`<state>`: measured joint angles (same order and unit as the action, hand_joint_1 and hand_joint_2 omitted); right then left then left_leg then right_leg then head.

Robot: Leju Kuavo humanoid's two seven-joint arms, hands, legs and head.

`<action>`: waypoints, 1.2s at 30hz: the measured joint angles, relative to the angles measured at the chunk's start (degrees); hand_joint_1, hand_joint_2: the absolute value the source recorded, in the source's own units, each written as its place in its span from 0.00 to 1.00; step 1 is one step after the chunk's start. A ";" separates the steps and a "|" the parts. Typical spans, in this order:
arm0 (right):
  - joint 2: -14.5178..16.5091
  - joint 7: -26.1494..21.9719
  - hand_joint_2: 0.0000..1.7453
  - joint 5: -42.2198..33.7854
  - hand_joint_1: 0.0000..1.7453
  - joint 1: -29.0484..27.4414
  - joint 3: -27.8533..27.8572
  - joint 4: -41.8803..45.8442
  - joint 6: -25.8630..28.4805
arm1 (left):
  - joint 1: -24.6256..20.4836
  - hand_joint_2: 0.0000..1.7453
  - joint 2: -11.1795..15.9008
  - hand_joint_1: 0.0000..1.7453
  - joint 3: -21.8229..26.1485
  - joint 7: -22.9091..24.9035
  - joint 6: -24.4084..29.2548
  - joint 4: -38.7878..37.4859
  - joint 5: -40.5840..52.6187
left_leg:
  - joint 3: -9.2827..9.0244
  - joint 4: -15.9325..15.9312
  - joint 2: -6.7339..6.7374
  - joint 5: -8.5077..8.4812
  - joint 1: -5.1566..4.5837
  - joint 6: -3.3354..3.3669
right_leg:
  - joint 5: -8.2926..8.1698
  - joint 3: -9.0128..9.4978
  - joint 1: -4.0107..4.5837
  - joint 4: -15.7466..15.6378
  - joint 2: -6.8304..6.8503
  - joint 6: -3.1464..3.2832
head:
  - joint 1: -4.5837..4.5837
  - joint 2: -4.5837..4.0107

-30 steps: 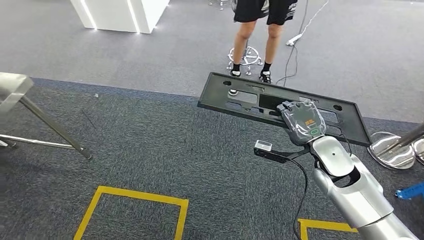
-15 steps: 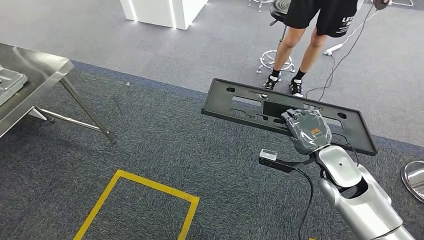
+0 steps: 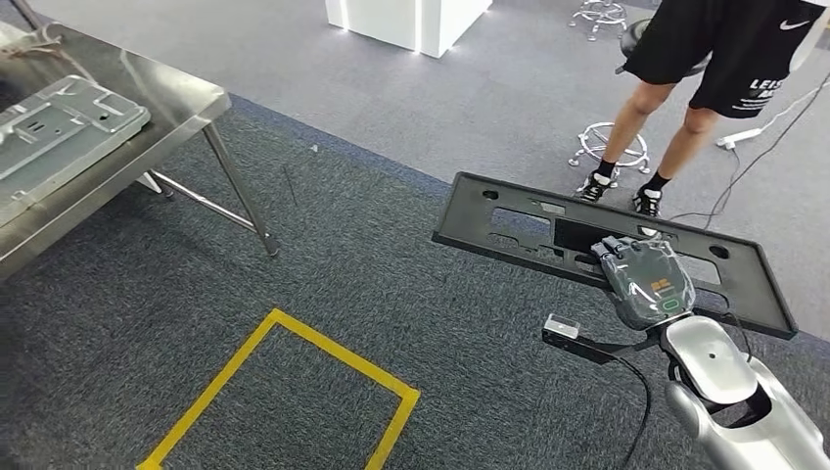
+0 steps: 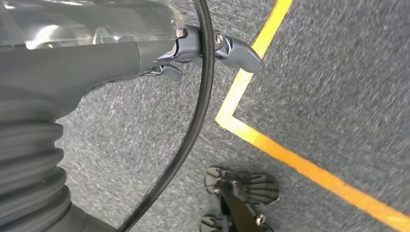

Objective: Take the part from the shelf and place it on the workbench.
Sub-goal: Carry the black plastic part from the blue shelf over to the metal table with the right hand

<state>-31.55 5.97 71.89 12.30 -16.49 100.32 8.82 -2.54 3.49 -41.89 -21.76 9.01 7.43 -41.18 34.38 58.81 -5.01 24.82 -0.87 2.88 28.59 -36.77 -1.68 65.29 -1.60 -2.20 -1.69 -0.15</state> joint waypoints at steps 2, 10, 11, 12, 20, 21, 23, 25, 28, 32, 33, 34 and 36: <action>-0.13 -0.05 1.00 0.16 0.96 -0.04 0.49 0.46 -0.44 | -0.25 1.00 0.31 0.00 -0.17 0.22 0.17 0.00 -0.15 | 0.52 0.90 -1.21 0.48 -0.04 -0.64 | -1.46 1.90 -0.27 -4.36 -1.69 0.11 | -0.01 0.00; 4.01 -0.89 1.00 3.57 0.96 7.79 -3.77 -3.12 -1.79 | -0.07 1.00 3.34 0.00 0.63 0.03 -1.44 0.02 -5.65 | 6.86 12.58 3.58 6.31 0.66 -3.04 | -1.48 2.48 0.40 -5.63 2.08 2.66 | -0.01 0.00; 5.10 -0.90 1.00 3.67 0.96 9.63 -5.09 -4.47 -1.78 | -0.19 1.00 3.78 0.00 1.13 -0.21 -1.57 0.02 -6.53 | 8.40 15.43 4.04 7.23 0.79 -3.21 | -1.42 2.50 0.54 -5.62 2.75 2.75 | -0.01 0.00; 6.10 -0.93 1.00 3.62 0.96 11.26 -6.23 -5.62 -1.78 | -0.21 1.00 4.16 0.00 1.48 -0.43 -1.58 0.02 -7.05 | 9.04 16.39 4.22 7.09 0.85 -3.26 | -1.34 2.55 0.66 -5.61 3.42 2.82 | -0.01 0.00; 11.12 -1.11 1.00 2.02 0.96 20.10 -12.09 -11.39 -2.29 | 0.22 1.00 6.02 0.00 3.07 -2.16 -0.48 0.02 -8.92 | 1.48 0.55 7.47 -0.05 -0.46 -1.26 | -0.07 4.25 1.32 -6.00 9.23 1.66 | -0.01 0.00; 11.72 -1.12 1.00 1.79 0.96 20.82 -12.75 -11.93 -2.43 | 0.37 1.00 6.11 0.00 3.14 -2.19 -0.17 0.02 -9.06 | 1.17 0.08 6.77 -0.24 -0.32 -1.02 | 0.20 4.44 1.22 -5.87 8.83 1.39 | 0.00 0.00; 12.61 -1.09 1.00 1.36 0.96 22.32 -13.82 -12.97 -2.57 | 0.29 1.00 6.20 0.00 3.17 -2.15 0.30 0.02 -9.46 | 0.47 -0.85 5.49 -0.67 0.09 -0.39 | 1.97 3.22 1.02 -2.91 5.76 0.98 | 0.00 0.00; 12.97 -1.04 1.00 1.04 0.96 23.34 -14.55 -14.08 -2.61 | 0.03 1.00 6.16 0.00 3.27 -2.01 0.62 0.02 -10.07 | 0.25 -1.08 4.03 -0.77 0.25 0.04 | 5.00 -0.73 0.83 4.28 2.58 0.81 | 0.00 0.00; 13.25 -1.04 1.00 0.59 0.96 23.71 -15.38 -15.38 -2.59 | 0.15 1.00 5.88 0.00 3.45 -1.55 1.24 0.02 -10.89 | 0.15 -0.74 1.39 -0.52 0.31 0.07 | 4.80 -4.83 0.81 9.50 1.85 0.62 | 0.01 0.00; 12.38 -1.64 1.00 -1.98 0.96 24.40 -15.45 -15.64 -2.46 | 0.42 1.00 5.38 0.00 3.58 -1.26 2.17 0.02 -11.22 | 0.32 0.52 -1.87 0.45 0.44 -0.66 | -2.80 0.11 0.32 -3.50 -1.46 0.77 | 0.01 0.00; 11.85 -1.91 1.00 -2.63 0.96 24.48 -15.30 -15.51 -2.48 | 0.50 1.00 5.27 0.00 3.58 -1.19 2.33 0.02 -11.26 | 0.55 0.72 -2.57 0.58 0.53 -0.96 | -2.88 0.71 0.29 -4.95 -2.19 0.89 | 0.00 0.00; 11.33 -2.14 1.00 -3.10 0.96 24.49 -15.15 -15.36 -2.51 | 0.65 1.00 5.18 0.00 3.57 -1.10 2.45 0.02 -11.31 | 0.78 0.76 -3.23 0.60 0.66 -1.29 | -2.54 0.95 0.36 -5.33 -2.27 1.06 | 0.00 0.00; 10.65 -2.44 1.00 -3.58 0.96 24.43 -14.95 -14.87 -2.59 | 1.09 1.00 5.04 0.00 3.56 -0.76 2.57 -0.01 -11.39 | 0.97 0.71 -3.75 0.74 0.79 -1.94 | -2.52 1.46 0.33 -6.04 -1.01 1.63 | 0.01 0.00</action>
<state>-20.90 3.54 68.31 36.73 -31.44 85.45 6.23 -1.45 8.53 -38.34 -22.52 11.57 7.43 -52.57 35.35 59.52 -8.76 25.56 -0.09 0.93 26.07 -35.31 -1.35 59.25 -2.61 -0.57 -1.69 -0.15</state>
